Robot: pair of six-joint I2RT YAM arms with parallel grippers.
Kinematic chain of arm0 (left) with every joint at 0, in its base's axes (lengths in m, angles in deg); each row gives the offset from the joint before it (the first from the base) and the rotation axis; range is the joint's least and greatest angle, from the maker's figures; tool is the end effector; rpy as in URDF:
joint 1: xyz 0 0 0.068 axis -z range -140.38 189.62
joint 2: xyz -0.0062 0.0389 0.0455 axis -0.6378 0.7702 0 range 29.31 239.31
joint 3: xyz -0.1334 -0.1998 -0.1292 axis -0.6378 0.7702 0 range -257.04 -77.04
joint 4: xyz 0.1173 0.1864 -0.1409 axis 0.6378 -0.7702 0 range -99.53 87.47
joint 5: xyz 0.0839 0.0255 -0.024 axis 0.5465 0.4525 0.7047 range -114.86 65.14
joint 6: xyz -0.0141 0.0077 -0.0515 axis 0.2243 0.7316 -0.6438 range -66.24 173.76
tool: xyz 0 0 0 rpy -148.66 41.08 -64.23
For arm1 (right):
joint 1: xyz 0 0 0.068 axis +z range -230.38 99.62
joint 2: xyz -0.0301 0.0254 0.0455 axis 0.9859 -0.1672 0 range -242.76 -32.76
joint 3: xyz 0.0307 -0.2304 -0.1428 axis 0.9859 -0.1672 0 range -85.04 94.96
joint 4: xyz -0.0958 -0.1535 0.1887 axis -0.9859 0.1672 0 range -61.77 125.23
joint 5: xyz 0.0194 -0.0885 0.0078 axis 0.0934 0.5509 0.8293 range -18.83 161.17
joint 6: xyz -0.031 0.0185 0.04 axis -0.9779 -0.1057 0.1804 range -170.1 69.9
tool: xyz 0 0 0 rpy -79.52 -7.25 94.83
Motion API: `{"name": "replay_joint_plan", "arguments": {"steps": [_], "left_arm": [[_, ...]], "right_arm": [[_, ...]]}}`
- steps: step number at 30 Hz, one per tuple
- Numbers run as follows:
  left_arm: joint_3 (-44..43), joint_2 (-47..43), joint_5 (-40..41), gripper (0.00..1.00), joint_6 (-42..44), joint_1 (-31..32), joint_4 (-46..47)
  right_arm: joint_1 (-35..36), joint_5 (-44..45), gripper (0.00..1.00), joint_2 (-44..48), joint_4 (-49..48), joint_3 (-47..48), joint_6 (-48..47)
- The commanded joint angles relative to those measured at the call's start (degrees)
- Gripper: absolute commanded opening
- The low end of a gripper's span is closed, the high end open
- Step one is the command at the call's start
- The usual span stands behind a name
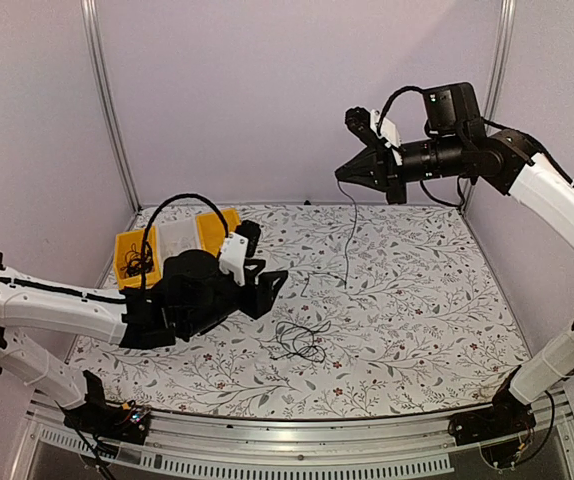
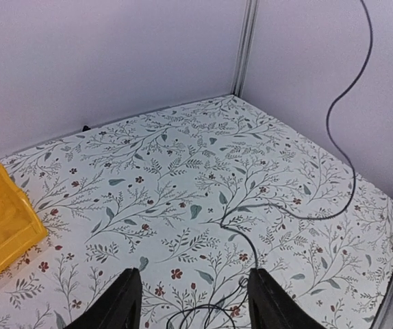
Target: Untangle the cables
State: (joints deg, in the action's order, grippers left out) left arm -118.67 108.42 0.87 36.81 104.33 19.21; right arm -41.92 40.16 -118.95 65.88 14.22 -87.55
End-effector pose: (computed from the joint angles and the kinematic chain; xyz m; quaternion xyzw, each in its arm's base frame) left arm 0.1435 -0.2676 0.2425 0.1917 0.7651 -0.2504 0.5613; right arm 0.2413 0.2150 0.4473 -0.6125 0.5505 0.2295 0.5187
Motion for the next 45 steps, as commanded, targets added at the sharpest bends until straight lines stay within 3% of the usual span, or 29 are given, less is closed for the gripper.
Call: {"name": "replay_joint_plan", "arguments": {"steps": [1,8,24,28,33,38,45], "left_arm": [[0.62,-3.14,-4.05,0.53,2.87,0.76,7.47],[-2.74,2.88,-13.71,0.57,4.15,2.34,12.42],[-17.12,19.04,-11.98,0.58,7.37,2.32,9.74],[-19.39,21.41,-14.87,0.48,4.92,0.70,8.92],[-19.05,21.34,-16.39,0.17,1.62,-0.96,8.09],[-13.89,17.22,-17.76,0.00,1.20,-1.25,11.18],[-5.71,7.21,-21.25,0.00,4.85,-0.53,17.21]], "right_arm": [[-0.15,-3.15,0.00,1.66,-3.27,-2.05,2.94],[-0.14,-5.23,0.00,1.07,-4.23,-2.23,5.09],[-0.14,-6.61,0.00,0.94,-4.59,-2.70,5.98],[-0.13,-6.48,0.00,1.09,-4.66,-2.76,6.07],[-0.13,-5.26,0.00,1.58,-4.98,-3.73,5.77],[-0.22,1.58,0.00,1.91,-7.39,-6.50,5.26],[-2.56,15.54,0.00,2.02,-19.51,-19.18,3.05]]}}
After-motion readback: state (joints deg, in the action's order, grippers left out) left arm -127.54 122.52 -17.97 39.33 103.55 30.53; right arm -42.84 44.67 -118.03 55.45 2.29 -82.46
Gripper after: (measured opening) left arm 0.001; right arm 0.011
